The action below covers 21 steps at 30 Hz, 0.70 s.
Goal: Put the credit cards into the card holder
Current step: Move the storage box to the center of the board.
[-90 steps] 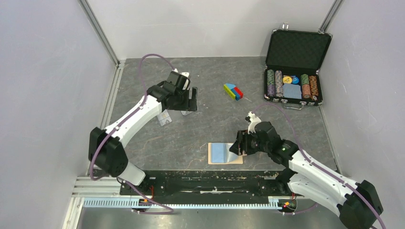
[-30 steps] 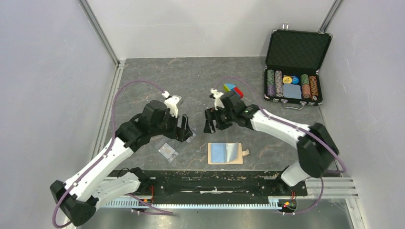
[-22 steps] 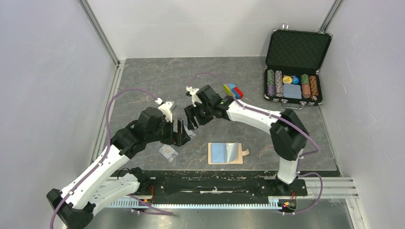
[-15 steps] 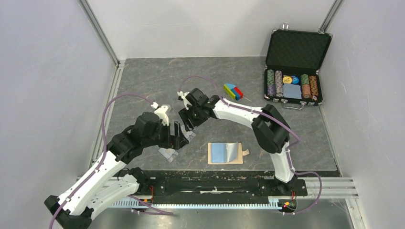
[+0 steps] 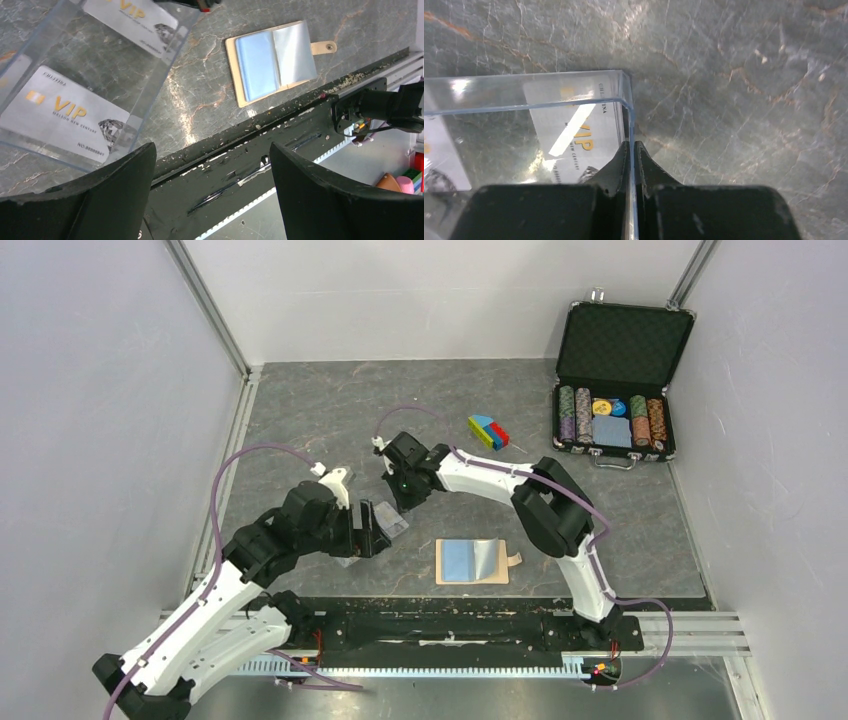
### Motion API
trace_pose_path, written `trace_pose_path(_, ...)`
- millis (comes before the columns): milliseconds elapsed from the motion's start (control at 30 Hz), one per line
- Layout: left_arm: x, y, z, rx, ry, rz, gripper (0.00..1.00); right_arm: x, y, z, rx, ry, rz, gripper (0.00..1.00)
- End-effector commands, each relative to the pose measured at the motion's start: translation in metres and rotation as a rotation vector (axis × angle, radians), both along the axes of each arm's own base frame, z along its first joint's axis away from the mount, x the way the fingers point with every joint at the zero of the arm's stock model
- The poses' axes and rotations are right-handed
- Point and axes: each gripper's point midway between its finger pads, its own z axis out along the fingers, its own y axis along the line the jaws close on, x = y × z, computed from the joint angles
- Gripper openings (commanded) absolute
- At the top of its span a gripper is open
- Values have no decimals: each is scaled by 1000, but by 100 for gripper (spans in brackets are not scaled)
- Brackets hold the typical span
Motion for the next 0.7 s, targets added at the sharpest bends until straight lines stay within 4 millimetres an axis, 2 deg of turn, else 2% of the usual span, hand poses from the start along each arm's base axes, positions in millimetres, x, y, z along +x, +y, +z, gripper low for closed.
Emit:
trace_pose_path(0, 5, 7, -7, 20, 40, 92, 90, -19, -9, 6, 22, 50, -96, 0)
trace_pose_path(200, 9, 11, -27, 89, 108, 143, 90, -43, -14, 7, 78, 82, -142, 14)
trace_pose_path(300, 12, 12, -30, 114, 124, 153, 90, -52, -19, 9, 102, 93, -158, 31)
trace_pose_path(400, 18, 18, -33, 153, 117, 188, 88, -61, -20, 15, 158, 102, -167, 43)
trace_pose_path(500, 23, 21, -41, 190, 132, 203, 79, -69, -15, 25, 236, 111, -161, 48)
trace_pose_path(667, 36, 30, -68, 307, 183, 220, 58, -81, -12, 38, 328, 115, -150, 49)
